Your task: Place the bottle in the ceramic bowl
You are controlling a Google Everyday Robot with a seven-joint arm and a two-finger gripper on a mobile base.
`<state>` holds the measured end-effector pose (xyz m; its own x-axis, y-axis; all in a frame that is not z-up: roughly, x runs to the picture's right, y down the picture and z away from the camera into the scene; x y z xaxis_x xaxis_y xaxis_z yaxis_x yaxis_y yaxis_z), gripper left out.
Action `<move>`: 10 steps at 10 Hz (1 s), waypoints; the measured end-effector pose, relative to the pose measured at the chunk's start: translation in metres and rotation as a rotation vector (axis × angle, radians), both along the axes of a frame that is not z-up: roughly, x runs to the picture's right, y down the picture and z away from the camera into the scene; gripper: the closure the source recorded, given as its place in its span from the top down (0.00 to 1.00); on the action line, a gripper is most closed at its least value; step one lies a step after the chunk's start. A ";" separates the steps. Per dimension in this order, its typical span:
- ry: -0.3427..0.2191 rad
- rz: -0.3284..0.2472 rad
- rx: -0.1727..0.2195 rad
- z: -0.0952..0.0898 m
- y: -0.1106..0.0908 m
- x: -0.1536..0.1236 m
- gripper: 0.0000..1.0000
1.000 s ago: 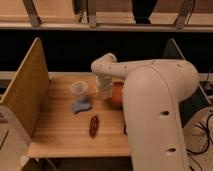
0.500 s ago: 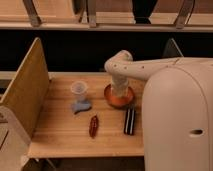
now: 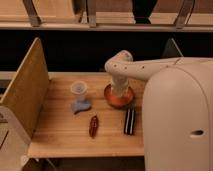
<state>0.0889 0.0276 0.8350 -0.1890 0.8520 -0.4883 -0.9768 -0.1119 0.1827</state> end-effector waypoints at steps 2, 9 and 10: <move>-0.002 -0.001 0.001 0.000 0.000 -0.002 0.05; -0.001 -0.001 0.000 0.000 0.000 -0.001 0.20; -0.001 -0.001 0.000 0.000 0.000 -0.001 0.28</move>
<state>0.0881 0.0275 0.8354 -0.1879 0.8521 -0.4885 -0.9770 -0.1112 0.1819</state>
